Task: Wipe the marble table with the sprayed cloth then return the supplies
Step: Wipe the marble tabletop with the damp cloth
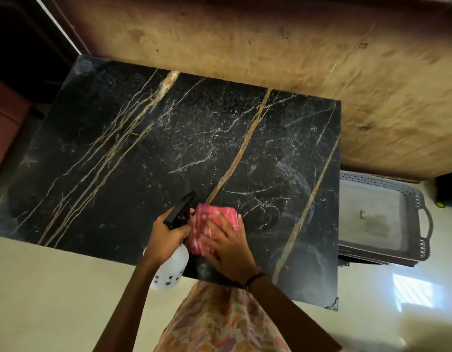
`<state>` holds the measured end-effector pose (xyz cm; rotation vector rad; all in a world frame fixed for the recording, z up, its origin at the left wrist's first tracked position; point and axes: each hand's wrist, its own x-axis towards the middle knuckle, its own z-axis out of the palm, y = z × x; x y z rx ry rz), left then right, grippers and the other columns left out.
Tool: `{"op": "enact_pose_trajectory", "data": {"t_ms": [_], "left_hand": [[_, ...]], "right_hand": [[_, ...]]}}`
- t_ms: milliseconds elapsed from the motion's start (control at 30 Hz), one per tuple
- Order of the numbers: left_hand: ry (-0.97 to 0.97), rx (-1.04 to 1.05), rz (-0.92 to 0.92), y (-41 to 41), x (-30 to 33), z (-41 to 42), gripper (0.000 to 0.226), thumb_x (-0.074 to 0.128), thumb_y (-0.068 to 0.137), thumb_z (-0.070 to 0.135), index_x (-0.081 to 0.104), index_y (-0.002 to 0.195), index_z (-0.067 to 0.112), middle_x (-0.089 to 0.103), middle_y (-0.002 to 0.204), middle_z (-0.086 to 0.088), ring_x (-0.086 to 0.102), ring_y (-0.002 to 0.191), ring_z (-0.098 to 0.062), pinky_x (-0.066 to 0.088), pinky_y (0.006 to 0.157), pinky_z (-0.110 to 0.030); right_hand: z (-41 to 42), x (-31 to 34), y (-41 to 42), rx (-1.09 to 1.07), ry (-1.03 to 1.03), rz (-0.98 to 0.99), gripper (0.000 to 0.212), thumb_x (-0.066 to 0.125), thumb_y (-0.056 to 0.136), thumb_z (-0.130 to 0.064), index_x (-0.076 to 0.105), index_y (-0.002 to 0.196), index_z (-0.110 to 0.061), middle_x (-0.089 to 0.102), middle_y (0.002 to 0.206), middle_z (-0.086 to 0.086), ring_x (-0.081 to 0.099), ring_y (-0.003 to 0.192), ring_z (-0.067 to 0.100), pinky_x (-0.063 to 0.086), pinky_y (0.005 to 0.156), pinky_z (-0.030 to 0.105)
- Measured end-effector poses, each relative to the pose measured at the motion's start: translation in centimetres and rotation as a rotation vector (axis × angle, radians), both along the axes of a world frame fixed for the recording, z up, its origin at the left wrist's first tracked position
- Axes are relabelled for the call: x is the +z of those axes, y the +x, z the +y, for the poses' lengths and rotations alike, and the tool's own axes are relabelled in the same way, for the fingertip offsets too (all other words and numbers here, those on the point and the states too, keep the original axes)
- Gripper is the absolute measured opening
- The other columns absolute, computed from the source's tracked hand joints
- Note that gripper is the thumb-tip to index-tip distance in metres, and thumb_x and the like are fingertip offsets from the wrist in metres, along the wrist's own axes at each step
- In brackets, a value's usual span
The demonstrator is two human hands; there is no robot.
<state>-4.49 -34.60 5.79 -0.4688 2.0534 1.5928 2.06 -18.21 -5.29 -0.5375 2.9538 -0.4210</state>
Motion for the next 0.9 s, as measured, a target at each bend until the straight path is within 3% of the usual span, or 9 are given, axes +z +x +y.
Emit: {"op": "enact_pose_trajectory", "data": {"t_ms": [133,233,367,467,600,800,900], "left_hand": [[0.035,0.006,0.001,1.8,0.1,-1.2,0.026,0.057,0.082,-0.009,0.068,0.096,0.011,0.061,0.078,-0.018,0.044,0.042,-0.004,0.035,0.041,-0.019],[0.045,-0.007,-0.009,3.5,0.3,-2.4,0.028,0.057,0.084,-0.007,0.069,0.09,0.018,0.065,0.08,-0.007,0.048,0.046,-0.004,0.037,0.045,-0.02],[0.014,-0.02,-0.009,5.5,0.3,-3.9,0.03,0.057,0.083,-0.006,0.07,0.088,0.02,0.065,0.078,-0.006,0.048,0.056,-0.013,0.039,0.05,-0.025],[-0.01,-0.053,0.023,6.5,0.4,-4.9,0.029,0.056,0.082,-0.007,0.068,0.091,0.017,0.064,0.076,-0.008,0.048,0.054,-0.012,0.04,0.048,-0.023],[-0.011,-0.028,0.01,7.7,0.2,-5.4,0.015,0.06,0.084,-0.001,0.063,0.088,0.014,0.054,0.058,-0.003,0.044,0.049,-0.013,0.038,0.046,-0.024],[0.032,-0.028,-0.017,8.5,-0.7,-6.4,0.021,0.06,0.084,-0.001,0.071,0.091,0.016,0.056,0.07,-0.015,0.038,0.052,-0.019,0.033,0.044,-0.022],[0.047,-0.018,-0.017,9.0,-0.6,-6.2,0.02,0.062,0.084,0.001,0.071,0.089,0.018,0.055,0.063,-0.007,0.037,0.05,-0.017,0.031,0.044,-0.023]], "right_hand": [[5.1,0.1,6.3,0.035,0.13,0.006,0.045,0.028,0.095,-0.057,0.038,0.137,-0.044,0.039,0.149,-0.005,0.02,0.142,0.024,0.009,0.11,0.062],[7.8,0.2,5.3,-0.241,0.134,-0.055,0.049,0.023,0.096,-0.057,0.036,0.14,-0.039,0.037,0.15,0.0,0.014,0.144,0.024,0.007,0.111,0.064],[3.0,0.5,1.2,-0.46,0.135,-0.099,0.055,0.03,0.09,-0.058,0.039,0.141,-0.038,0.031,0.153,0.001,0.021,0.143,0.033,0.002,0.106,0.069],[-2.7,0.5,1.4,-0.334,0.122,-0.046,0.052,0.033,0.09,-0.056,0.042,0.138,-0.038,0.034,0.152,0.001,0.02,0.142,0.031,0.009,0.102,0.073],[-6.3,0.0,6.0,-0.155,0.077,-0.045,0.047,0.038,0.092,-0.054,0.042,0.137,-0.039,0.034,0.152,-0.003,0.017,0.145,0.028,0.013,0.107,0.071],[2.5,-0.2,11.9,-0.3,0.153,-0.082,0.05,0.026,0.096,-0.056,0.032,0.142,-0.038,0.029,0.154,-0.001,0.014,0.145,0.026,0.015,0.108,0.069],[8.2,-0.2,11.6,-0.469,0.179,-0.113,0.056,0.016,0.095,-0.059,0.022,0.146,-0.036,0.016,0.157,0.001,0.009,0.145,0.029,0.012,0.108,0.071]]}}
